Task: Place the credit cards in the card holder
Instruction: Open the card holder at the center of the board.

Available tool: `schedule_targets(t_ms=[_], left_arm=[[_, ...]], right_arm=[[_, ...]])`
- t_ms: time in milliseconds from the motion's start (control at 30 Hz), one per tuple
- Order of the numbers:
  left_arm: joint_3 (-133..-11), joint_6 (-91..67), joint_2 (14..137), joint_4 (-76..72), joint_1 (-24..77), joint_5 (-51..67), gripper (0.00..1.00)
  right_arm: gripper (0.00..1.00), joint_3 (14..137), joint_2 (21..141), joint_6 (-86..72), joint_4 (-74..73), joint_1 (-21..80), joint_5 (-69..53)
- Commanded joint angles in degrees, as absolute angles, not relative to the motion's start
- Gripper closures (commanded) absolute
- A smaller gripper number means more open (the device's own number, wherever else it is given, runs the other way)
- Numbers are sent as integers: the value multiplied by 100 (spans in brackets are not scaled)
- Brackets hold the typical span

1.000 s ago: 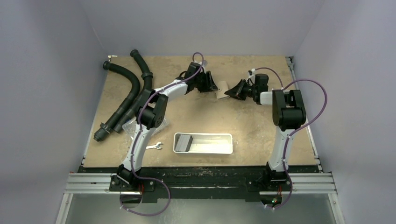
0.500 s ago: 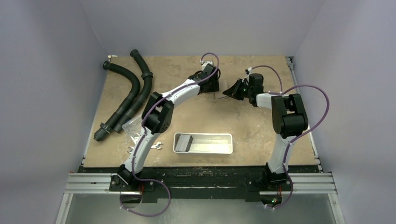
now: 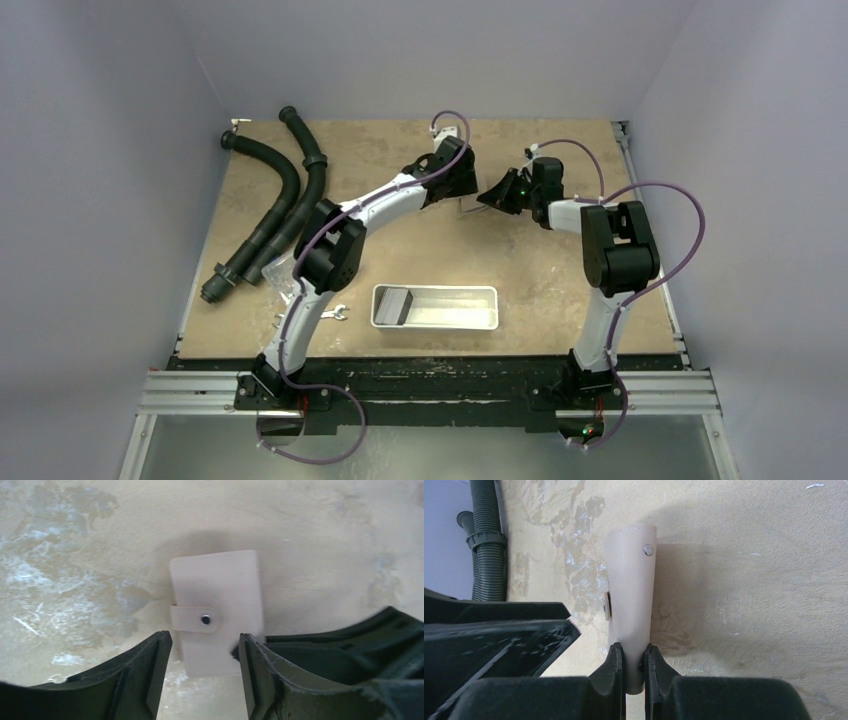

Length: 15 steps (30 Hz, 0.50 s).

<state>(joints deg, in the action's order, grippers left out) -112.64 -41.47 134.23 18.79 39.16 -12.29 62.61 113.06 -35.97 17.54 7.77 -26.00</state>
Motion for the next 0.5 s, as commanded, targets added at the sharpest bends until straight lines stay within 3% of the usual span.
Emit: schedule_targets(t_ms=[0, 133, 467], left_arm=[[-11248, -4307, 13002, 1322, 3957, -955, 45], [-11504, -4340, 13329, 1583, 3960, -962, 57], [-12029, -4196, 13953, 1949, 3957, -994, 60]], right_arm=[[100, 6319, 11162, -3385, 1727, 844, -2347], [100, 6328, 11162, -3365, 1710, 842, -2360], [100, 6329, 11171, -3339, 1714, 840, -2417]])
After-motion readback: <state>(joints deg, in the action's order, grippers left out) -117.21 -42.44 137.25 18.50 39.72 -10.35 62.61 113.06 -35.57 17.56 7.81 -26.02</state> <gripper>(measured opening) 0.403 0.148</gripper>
